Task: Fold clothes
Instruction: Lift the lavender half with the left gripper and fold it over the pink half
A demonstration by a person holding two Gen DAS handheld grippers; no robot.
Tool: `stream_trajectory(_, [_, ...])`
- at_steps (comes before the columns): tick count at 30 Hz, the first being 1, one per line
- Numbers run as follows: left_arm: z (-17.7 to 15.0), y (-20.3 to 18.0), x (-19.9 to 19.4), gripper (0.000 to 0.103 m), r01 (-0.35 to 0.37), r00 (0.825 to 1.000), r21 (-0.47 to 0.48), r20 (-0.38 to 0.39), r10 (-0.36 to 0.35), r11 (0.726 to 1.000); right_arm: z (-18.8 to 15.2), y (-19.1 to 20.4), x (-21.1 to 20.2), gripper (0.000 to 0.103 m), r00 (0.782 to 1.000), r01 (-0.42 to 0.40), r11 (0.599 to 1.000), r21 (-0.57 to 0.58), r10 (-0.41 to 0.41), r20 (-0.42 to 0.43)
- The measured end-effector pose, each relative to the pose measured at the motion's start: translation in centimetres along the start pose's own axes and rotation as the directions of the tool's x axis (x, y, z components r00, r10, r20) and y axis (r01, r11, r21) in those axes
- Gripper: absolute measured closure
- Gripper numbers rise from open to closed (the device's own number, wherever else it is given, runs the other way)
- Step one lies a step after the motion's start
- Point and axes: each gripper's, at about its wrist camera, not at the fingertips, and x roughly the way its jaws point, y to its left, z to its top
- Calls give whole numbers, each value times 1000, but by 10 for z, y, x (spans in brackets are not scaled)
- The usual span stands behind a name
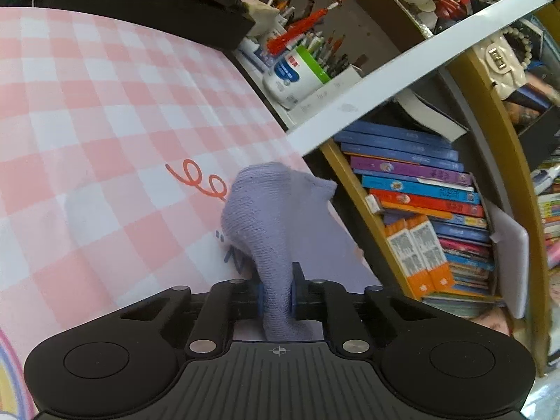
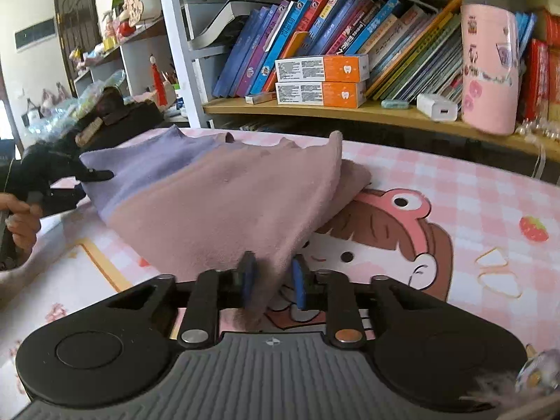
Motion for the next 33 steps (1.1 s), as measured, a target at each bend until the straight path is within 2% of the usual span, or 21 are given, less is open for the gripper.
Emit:
stream_trajectory(1, [2,2,-7,93,10,1000,3,-3,-10,1000,0,2,0,89,1000,-2,1000,5,2,-4])
stream_trajectory(6, [16,27,-48,93,20,1000,0,0,-20,1000,-6,34,-2,90,997,-74,997,-3,74,-28])
stream_trajectory(10, [24,45,-77,92,12,1000,29,-10,-12,1000,-12,73,-3,90,996,-84,992,-90,82,-29])
stream_trajectory(12, [26,48,-82,87,0,1000,51,-21,1,999,-13,83,-3,90,997,-75,990,-122,73,-26])
stream_trajectory(15, [26,56,-76,76,2,1000,7,-27,-2,1000,-13,82,-2,90,997,-82,989,-126,79,-26])
stream_trajectory(17, [25,58,-71,74,-5,1000,-9,-13,5,1000,-12,78,-1,90,995,-99,988,-115,96,-27])
stream_trajectory(24, [22,55,-67,75,-16,1000,9,22,16,1000,-13,76,-1,87,994,-112,986,-123,110,-23])
stream_trajectory(29, [22,57,-66,84,-23,999,12,24,23,1000,-13,78,-1,87,995,-100,986,-132,98,-20])
stream_trajectory(33, [21,55,-66,87,-24,999,21,28,23,999,-13,78,-2,79,997,-74,988,-132,73,-15])
